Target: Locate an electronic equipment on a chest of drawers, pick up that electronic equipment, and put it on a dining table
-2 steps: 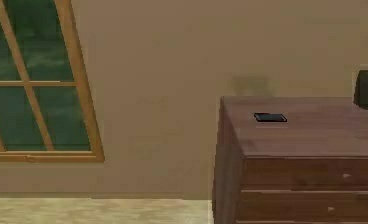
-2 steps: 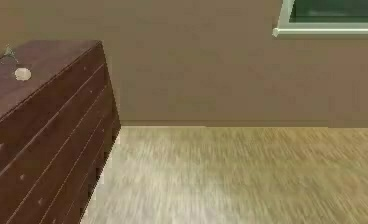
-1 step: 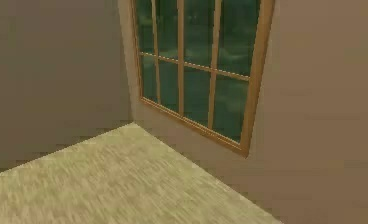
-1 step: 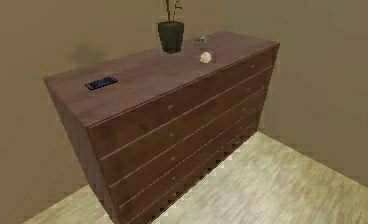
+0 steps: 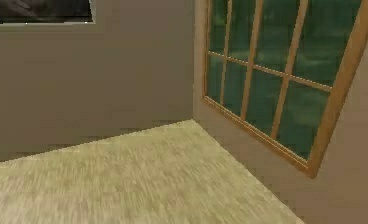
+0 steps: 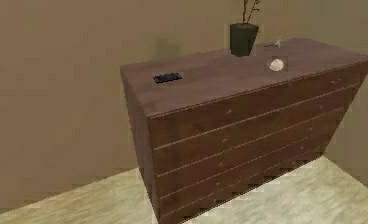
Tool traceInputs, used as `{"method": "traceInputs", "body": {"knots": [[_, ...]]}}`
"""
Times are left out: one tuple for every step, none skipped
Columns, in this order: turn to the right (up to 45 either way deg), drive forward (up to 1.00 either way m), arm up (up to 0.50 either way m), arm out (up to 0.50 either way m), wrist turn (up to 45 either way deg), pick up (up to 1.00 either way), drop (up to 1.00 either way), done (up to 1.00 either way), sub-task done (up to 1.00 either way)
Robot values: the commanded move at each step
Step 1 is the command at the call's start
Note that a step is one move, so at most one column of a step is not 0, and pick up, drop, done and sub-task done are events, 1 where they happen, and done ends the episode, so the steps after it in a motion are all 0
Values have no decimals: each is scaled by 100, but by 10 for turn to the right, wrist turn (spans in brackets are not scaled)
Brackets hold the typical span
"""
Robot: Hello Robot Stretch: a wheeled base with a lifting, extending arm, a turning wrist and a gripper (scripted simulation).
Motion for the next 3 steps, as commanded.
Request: {"method": "traceInputs", "body": {"knots": [[450, 0, 0, 0, 0, 0, 0, 0, 0], [240, 0, 0, 0, 0, 0, 0, 0, 0], [0, 50, 0, 0, 0, 0, 0, 0, 0]]}}
